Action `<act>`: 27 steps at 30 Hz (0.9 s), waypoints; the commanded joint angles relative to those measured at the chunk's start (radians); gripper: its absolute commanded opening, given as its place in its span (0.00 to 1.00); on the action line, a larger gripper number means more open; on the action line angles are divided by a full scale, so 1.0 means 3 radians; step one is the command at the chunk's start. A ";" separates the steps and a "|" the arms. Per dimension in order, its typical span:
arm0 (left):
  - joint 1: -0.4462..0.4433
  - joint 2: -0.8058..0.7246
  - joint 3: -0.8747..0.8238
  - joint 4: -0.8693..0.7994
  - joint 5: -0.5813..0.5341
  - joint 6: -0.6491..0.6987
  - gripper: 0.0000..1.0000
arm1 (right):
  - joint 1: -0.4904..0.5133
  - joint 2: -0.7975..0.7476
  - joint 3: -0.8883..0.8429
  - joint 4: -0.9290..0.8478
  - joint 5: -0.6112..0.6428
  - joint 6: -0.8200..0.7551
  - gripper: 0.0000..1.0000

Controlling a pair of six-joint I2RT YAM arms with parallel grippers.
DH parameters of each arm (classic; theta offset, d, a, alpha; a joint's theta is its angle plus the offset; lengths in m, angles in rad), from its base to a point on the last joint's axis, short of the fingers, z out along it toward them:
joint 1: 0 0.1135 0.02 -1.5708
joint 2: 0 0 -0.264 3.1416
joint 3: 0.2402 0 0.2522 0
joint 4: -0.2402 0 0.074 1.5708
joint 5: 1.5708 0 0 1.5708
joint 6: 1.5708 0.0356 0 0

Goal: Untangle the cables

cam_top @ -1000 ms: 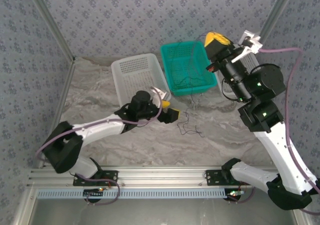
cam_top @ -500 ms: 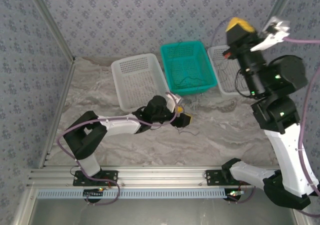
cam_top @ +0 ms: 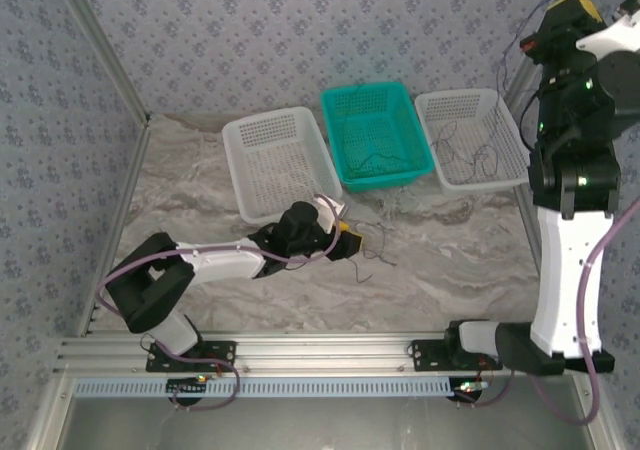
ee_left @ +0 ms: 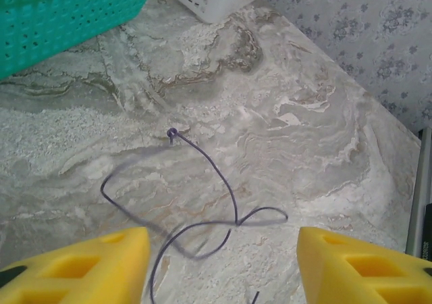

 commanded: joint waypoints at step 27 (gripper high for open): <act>0.0014 -0.0932 -0.0323 -0.0369 -0.0365 0.0197 0.73 | -0.0306 0.1829 -0.0060 -0.0301 0.0461 -0.0390 0.12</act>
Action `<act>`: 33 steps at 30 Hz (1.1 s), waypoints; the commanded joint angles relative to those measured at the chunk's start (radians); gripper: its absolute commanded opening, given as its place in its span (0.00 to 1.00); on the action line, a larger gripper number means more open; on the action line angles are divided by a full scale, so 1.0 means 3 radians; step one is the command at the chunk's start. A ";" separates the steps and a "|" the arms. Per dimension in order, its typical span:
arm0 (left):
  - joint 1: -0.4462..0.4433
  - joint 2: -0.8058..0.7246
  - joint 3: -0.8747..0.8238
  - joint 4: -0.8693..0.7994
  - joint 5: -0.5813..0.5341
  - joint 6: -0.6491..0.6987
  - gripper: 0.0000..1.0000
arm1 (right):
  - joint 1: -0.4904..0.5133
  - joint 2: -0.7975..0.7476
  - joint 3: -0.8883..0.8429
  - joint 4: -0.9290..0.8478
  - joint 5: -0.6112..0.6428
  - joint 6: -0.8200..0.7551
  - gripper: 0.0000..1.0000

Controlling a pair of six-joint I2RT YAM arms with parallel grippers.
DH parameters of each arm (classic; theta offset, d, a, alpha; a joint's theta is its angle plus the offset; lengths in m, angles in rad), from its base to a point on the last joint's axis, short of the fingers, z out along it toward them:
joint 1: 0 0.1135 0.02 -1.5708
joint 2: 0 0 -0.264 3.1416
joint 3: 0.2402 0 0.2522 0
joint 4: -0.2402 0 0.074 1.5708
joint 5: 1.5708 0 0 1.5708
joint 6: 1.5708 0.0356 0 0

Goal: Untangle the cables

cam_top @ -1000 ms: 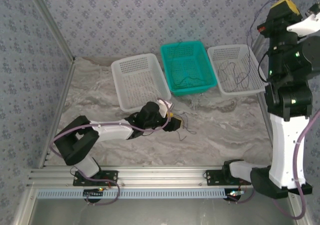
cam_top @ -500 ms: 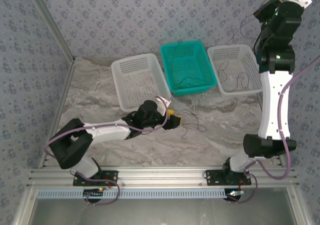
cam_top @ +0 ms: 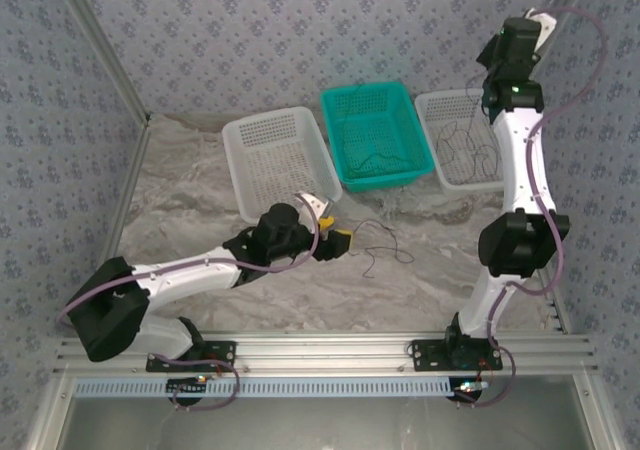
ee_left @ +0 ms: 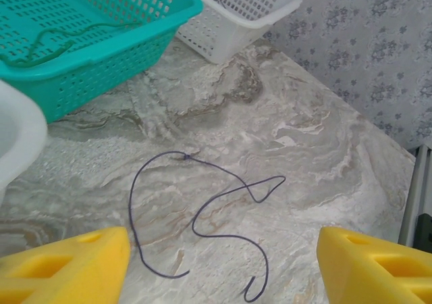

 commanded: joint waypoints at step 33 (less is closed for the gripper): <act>0.0047 0.0109 0.0298 0.0014 0.0093 0.0232 0.75 | 0.0995 -0.3482 -0.3939 -0.1015 -0.1265 0.1829 0.84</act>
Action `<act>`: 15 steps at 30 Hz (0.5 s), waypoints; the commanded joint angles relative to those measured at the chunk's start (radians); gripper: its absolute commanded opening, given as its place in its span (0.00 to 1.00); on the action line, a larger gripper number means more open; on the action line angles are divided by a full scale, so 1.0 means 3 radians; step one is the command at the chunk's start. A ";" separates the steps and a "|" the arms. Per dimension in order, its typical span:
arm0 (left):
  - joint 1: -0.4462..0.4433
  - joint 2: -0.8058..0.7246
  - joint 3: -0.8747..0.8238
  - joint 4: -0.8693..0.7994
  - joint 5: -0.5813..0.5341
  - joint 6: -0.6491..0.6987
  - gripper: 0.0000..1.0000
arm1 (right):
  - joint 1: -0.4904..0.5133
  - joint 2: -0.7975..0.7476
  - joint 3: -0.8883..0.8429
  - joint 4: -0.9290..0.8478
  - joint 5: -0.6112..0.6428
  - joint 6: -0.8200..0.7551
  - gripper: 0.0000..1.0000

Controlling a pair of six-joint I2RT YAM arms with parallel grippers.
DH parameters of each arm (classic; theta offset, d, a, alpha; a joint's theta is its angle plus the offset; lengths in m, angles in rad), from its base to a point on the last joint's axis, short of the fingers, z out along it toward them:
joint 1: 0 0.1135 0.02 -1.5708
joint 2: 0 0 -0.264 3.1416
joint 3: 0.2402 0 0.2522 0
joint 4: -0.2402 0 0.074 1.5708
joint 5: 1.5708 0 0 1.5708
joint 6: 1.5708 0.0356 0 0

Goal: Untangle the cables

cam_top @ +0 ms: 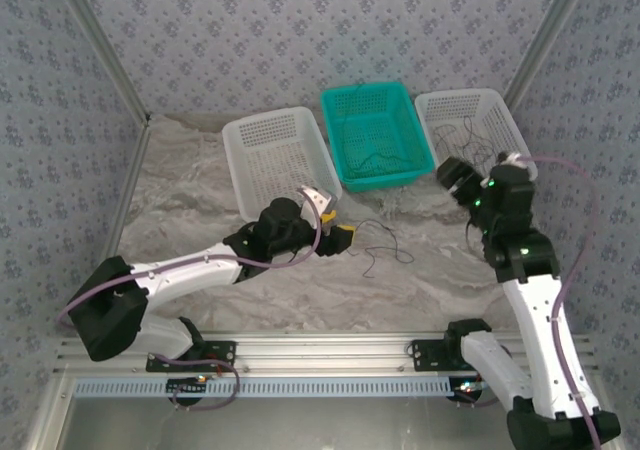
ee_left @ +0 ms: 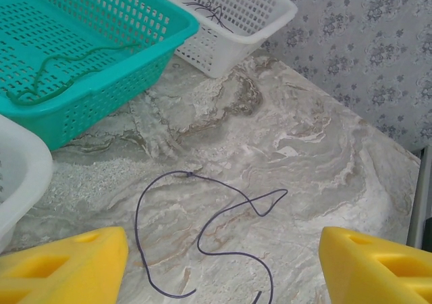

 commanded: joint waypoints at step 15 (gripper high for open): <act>0.0027 -0.0022 0.0051 0.0013 0.0088 0.0017 0.75 | 0.1106 0.1440 -0.1051 0.0180 0.0284 0.1657 0.91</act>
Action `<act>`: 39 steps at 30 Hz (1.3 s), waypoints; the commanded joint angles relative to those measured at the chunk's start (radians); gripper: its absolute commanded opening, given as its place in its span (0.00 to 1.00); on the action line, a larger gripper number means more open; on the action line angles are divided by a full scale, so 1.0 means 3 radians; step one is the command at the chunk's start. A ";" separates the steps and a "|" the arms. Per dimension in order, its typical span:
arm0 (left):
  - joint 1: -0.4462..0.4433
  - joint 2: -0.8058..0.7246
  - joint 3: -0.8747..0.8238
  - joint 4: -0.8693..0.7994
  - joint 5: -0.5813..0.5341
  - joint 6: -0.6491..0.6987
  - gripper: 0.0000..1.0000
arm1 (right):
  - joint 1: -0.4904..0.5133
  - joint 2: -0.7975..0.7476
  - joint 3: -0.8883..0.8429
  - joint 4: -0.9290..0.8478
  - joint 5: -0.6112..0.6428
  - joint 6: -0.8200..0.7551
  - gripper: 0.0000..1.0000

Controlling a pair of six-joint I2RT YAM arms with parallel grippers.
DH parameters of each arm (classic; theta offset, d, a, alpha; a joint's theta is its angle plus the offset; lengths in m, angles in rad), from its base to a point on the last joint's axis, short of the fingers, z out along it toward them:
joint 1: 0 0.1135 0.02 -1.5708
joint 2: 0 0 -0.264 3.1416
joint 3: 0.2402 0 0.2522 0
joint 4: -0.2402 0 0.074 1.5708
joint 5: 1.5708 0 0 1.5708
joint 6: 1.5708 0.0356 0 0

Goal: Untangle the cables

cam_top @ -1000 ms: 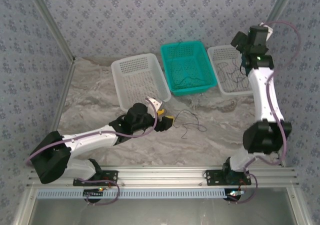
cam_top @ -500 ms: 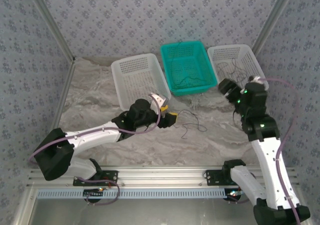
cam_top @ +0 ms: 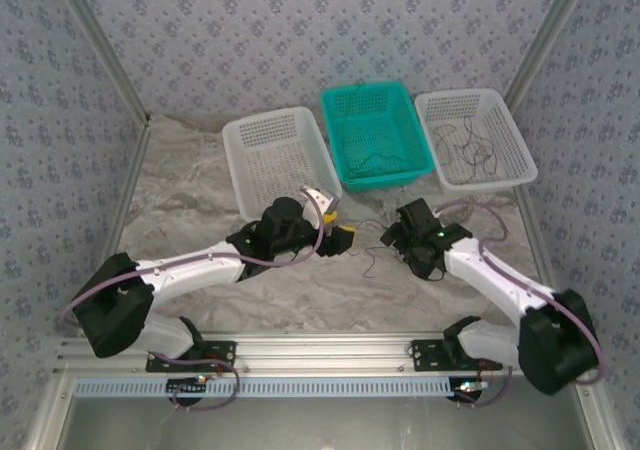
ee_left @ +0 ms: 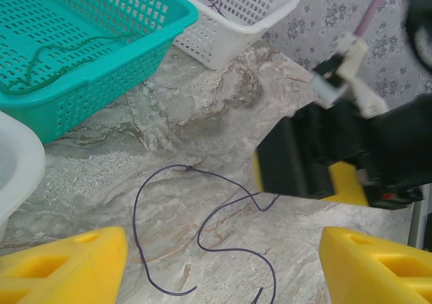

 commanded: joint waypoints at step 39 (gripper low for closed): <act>-0.0112 -0.0257 0.0428 -0.0104 0.0805 0.0381 0.81 | -0.0560 -0.0542 0.1730 0.0230 0.1800 -0.1774 0.00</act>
